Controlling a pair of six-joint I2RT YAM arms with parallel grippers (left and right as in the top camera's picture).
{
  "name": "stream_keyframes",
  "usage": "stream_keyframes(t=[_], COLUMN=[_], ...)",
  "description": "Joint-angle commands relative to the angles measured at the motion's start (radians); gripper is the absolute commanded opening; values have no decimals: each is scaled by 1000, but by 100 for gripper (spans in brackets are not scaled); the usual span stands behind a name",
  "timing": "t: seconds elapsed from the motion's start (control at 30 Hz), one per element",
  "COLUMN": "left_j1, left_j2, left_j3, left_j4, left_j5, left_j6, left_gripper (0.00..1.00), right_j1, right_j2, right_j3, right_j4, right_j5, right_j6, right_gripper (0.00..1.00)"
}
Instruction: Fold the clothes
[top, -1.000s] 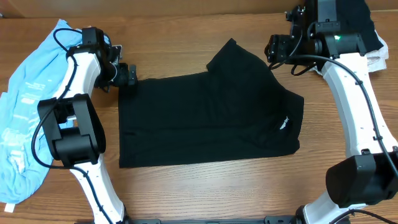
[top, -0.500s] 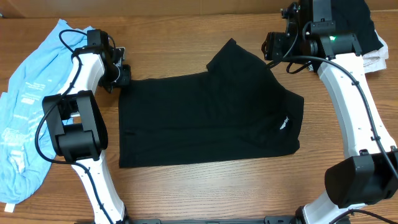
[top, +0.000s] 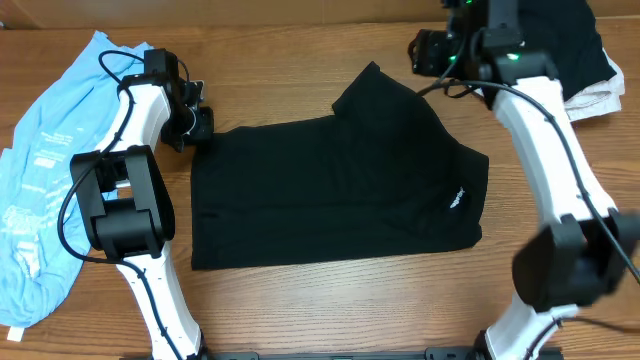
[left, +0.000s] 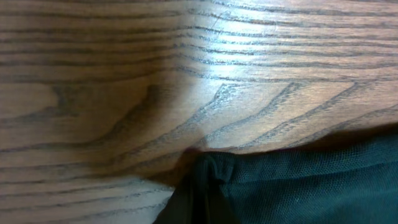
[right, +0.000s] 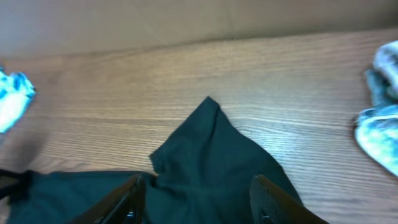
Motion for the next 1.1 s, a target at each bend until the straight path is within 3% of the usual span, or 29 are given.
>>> stream_keyframes(t=[0.0,0.47,0.8,1.07], left_j1=[-11,-11,-11,-11], left_j2=[47,47,47,47], left_j3=[-10,-10,-10,-10], left_j4=[-21,-32,-39,-50], left_j5=[-10,-11,-61,-150], left_j6=[-22,-39,-39,-40], left_gripper=[4,4,4,4], right_j1=[21,61,21,21], right_j2=[126,386,401,457], right_j3=[11,11,10,10], right_j4=[25,148,288,296], right_j5=[-2,263,260,216], right_j6=[-14,-60,-104,-108], right_gripper=[58,58,57,52])
